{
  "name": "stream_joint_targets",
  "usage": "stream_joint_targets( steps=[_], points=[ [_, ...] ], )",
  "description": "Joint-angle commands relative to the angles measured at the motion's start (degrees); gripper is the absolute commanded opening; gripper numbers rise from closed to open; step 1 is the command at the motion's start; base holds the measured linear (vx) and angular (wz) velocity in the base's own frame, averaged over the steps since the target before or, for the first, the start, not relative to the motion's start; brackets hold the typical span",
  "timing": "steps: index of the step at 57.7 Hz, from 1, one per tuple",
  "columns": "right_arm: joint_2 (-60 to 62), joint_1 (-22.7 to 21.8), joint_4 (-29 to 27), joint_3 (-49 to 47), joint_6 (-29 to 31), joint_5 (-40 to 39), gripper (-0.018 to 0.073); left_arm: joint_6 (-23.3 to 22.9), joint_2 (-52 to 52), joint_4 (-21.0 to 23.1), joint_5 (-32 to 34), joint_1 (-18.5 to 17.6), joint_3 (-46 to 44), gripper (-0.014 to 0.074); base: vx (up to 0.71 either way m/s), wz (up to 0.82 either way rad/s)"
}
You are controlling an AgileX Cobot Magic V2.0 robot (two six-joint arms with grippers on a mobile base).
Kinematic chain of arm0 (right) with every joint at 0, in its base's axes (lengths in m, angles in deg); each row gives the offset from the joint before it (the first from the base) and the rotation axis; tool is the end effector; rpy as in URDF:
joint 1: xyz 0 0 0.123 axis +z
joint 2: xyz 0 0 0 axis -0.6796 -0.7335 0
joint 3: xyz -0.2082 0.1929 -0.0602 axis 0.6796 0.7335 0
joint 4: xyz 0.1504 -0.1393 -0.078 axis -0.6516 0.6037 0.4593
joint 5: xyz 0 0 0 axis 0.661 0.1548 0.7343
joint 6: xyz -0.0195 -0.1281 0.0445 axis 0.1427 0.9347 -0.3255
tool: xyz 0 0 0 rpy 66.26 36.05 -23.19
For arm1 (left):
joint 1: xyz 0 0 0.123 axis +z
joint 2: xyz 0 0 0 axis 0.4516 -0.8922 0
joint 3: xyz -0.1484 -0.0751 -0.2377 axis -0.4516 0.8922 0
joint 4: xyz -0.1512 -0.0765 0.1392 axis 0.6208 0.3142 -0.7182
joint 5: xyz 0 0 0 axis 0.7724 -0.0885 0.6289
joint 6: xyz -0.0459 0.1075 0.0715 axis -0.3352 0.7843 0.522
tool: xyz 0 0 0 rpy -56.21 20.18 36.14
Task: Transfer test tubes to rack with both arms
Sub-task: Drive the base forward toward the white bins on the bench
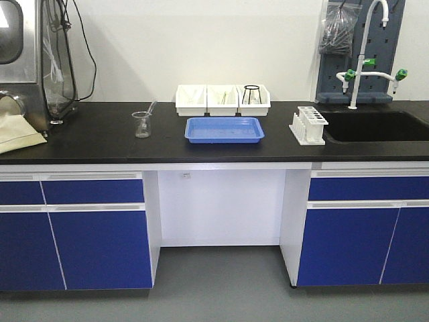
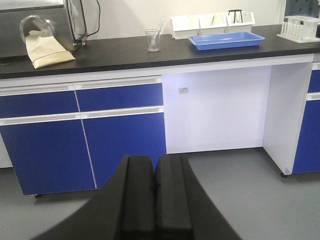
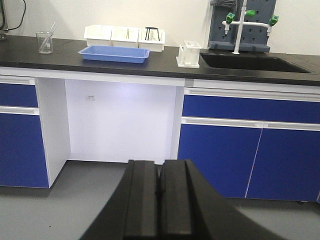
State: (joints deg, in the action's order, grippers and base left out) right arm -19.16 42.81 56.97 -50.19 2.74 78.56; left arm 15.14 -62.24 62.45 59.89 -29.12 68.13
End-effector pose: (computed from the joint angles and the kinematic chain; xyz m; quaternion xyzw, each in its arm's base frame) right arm 0.0647 -0.0004 0.1893 -0.0206 0.7289 -0.0212 0.6839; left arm 0.0641 -0.0015 0.1823 0.0039 0.7473 -0.0181 0.6643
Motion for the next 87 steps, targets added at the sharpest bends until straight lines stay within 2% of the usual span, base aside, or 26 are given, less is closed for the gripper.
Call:
stream_joint_targets(
  steps=[1,52,87],
  points=[
    [0.57,-0.13,0.11,0.63,0.20,-4.87,-0.0004,-0.14,1.13,0.34,4.66,0.04,1.57,-0.0017,0.00,0.00],
    [0.57,-0.13,0.11,0.63,0.20,-4.87,-0.0004,-0.14,1.13,0.34,4.66,0.04,1.57,-0.0017,0.02,0.00],
    [0.57,-0.13,0.11,0.63,0.20,-4.87,-0.0004,-0.14,1.13,0.34,4.66,0.04,1.57,-0.0017,0.35,-0.07]
  ],
)
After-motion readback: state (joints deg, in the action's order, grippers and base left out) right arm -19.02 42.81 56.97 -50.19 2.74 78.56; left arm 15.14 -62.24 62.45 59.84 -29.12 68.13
